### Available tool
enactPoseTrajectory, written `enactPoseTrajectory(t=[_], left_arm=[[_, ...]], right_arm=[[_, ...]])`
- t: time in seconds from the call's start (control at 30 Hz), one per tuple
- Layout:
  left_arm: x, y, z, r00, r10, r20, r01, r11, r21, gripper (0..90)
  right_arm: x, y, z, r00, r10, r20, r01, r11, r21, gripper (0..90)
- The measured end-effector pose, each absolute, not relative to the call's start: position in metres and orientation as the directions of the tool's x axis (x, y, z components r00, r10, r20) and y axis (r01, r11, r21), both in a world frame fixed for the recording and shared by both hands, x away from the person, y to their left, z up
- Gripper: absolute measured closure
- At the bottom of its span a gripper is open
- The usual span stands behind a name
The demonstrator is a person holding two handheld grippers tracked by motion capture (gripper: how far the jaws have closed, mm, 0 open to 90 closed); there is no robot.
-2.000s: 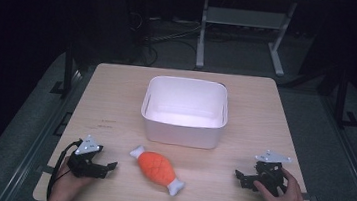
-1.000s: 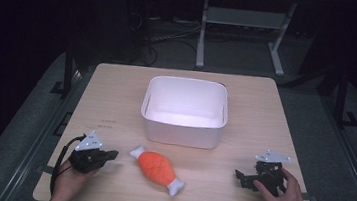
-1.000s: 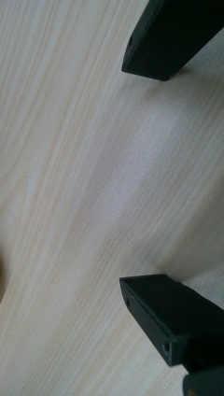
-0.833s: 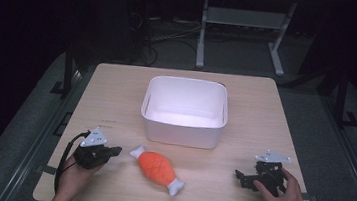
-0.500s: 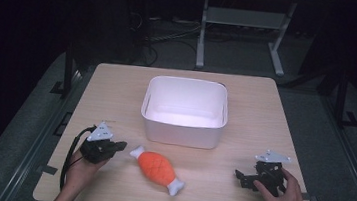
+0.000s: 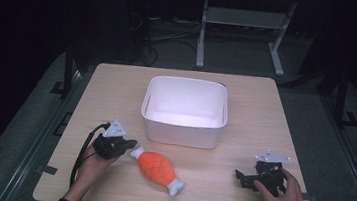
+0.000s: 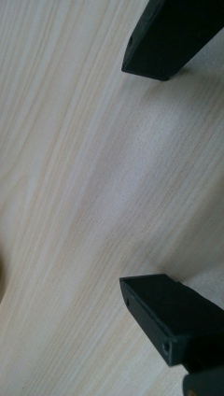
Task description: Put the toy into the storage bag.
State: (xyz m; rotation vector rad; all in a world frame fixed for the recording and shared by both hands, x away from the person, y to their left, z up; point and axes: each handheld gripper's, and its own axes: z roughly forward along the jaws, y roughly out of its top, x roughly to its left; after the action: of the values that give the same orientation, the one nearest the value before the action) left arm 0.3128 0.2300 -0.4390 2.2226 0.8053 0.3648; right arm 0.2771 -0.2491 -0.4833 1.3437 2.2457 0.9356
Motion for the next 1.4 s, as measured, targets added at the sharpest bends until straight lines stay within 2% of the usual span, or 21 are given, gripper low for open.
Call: enactPoseTrajectory(t=[0.77, 1.23, 1.4], left_arm=[[0.32, 0.187, -0.441, 0.817, 0.576, 0.025, 0.386, -0.578, 0.719, 89.7], [0.321, 0.141, -0.439, 0.865, 0.5, 0.034, 0.322, -0.607, 0.726, 89.7], [0.319, 0.142, -0.436, 0.864, 0.501, 0.043, 0.313, -0.603, 0.734, 88.4]], right_arm=[[0.277, -0.249, -0.483, -0.483, 0.875, 0.028, 0.636, 0.329, 0.698, 0.0], [0.277, -0.249, -0.483, -0.483, 0.875, 0.028, 0.636, 0.329, 0.698, 0.0], [0.277, -0.249, -0.483, -0.483, 0.875, 0.028, 0.636, 0.329, 0.698, 0.0]])
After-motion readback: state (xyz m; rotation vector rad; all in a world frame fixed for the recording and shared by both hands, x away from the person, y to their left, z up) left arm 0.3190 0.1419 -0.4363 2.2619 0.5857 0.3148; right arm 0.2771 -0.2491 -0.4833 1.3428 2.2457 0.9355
